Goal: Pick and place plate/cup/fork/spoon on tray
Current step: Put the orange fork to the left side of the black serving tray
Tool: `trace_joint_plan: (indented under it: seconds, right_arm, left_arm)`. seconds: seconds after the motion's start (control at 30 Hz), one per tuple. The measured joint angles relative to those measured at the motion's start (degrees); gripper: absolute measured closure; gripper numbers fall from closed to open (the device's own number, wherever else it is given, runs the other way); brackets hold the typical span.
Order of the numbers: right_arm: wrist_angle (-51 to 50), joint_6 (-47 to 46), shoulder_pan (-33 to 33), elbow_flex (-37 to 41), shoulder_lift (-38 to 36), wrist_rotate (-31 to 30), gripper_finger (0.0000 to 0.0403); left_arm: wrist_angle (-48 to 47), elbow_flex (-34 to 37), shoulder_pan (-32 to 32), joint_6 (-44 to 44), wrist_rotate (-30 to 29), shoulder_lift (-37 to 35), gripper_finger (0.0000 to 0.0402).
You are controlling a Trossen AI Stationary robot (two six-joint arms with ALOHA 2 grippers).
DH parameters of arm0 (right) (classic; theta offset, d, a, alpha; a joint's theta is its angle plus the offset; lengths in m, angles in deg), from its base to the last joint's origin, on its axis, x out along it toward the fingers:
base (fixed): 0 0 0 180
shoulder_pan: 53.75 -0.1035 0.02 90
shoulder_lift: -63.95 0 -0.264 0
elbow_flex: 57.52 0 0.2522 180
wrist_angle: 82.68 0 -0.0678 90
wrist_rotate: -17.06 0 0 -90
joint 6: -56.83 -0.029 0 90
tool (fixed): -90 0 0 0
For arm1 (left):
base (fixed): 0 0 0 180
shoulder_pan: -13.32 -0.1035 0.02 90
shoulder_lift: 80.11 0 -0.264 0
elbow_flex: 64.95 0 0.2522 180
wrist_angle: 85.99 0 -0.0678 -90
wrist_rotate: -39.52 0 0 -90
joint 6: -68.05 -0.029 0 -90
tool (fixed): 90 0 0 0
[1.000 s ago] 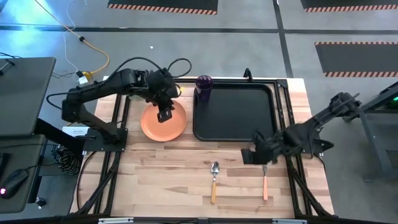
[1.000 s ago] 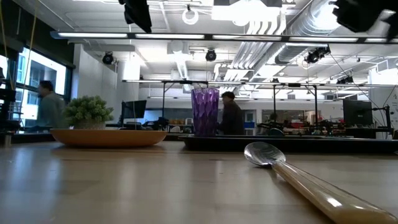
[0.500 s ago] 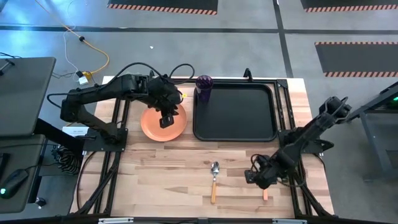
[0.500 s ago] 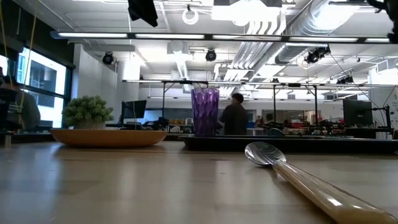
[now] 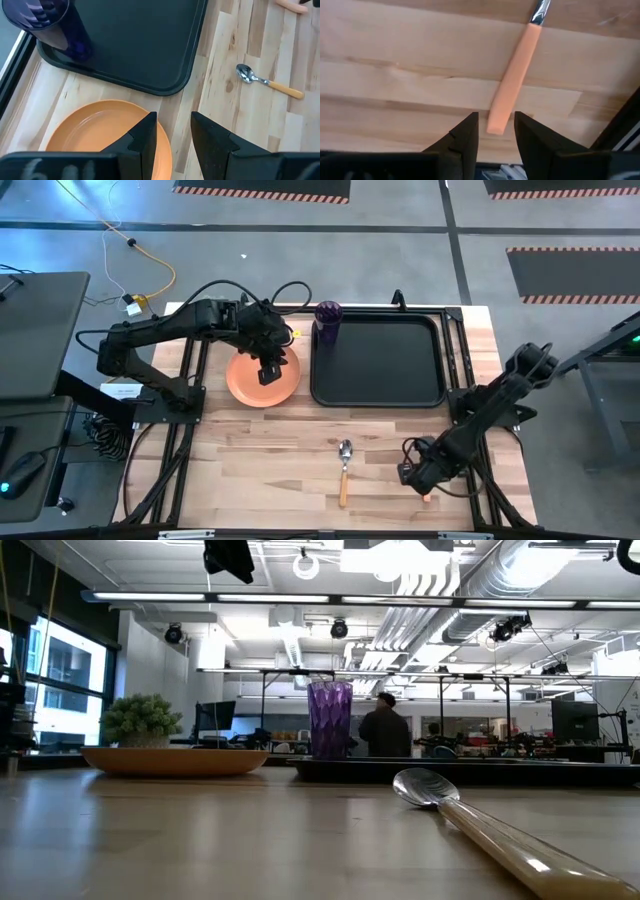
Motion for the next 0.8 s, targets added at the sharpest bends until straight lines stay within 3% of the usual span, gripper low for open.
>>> trace_joint_plan:
  seconds: [0.4, 0.8]
  right_arm:
    - [-2.4, 0.2, -0.1, 0.0, 5.1, -0.2, 0.0211]
    - [-1.5, 0.1, -0.1, 0.0, 9.7, -0.5, 0.0245]
  left_arm:
    - [0.0, 0.0, 0.0, -0.1, 0.0, 0.0, 0.0291]
    - [0.0, 0.0, 0.0, -1.7, 0.0, 0.0, 0.0291]
